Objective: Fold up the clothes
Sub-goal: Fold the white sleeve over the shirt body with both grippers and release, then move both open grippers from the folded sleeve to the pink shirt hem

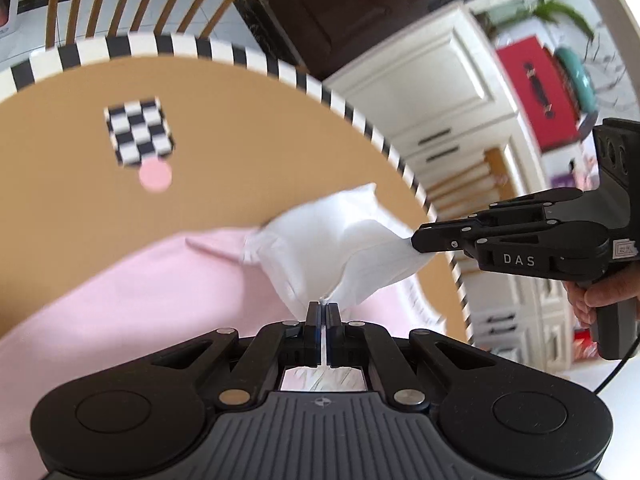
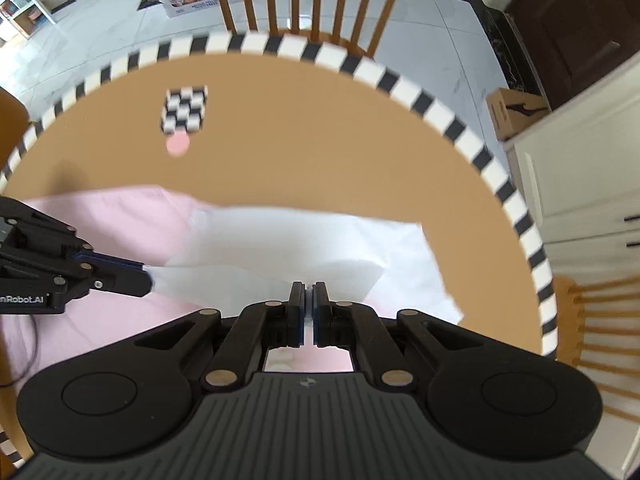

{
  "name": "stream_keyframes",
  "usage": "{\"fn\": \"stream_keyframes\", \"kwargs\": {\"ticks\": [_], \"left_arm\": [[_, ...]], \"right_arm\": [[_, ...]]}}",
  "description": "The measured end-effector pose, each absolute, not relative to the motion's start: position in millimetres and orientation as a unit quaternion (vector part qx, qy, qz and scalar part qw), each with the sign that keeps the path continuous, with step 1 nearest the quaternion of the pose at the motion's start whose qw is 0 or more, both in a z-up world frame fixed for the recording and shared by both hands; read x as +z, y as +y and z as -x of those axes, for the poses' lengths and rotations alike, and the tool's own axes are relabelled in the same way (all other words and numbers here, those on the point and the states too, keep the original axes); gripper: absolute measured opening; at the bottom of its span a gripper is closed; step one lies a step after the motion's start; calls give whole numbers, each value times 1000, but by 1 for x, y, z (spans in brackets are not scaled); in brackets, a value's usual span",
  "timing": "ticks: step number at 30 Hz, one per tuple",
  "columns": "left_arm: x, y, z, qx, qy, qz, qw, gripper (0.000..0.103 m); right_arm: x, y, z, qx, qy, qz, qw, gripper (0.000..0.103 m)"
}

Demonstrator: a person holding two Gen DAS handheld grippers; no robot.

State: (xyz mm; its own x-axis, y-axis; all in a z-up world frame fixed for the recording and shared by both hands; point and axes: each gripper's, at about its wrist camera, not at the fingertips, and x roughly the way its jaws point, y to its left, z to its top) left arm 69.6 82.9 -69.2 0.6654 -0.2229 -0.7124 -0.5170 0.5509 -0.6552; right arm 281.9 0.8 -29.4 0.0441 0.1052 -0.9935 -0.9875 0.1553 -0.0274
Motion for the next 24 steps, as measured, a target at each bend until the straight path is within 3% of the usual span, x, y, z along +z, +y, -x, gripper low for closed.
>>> {"fn": "stream_keyframes", "kwargs": {"ticks": [12, 19, 24], "left_arm": [[-107, 51, -84, 98, 449, 390, 798, 3], [-114, 29, -84, 71, 480, 349, 802, 17], [-110, 23, -82, 64, 506, 357, 783, 21]], "right_arm": [[-83, -35, -265, 425, 517, 457, 586, 10], [-96, -56, -259, 383, 541, 486, 570, 17], [-85, -66, -255, 372, 546, 490, 568, 23]]}}
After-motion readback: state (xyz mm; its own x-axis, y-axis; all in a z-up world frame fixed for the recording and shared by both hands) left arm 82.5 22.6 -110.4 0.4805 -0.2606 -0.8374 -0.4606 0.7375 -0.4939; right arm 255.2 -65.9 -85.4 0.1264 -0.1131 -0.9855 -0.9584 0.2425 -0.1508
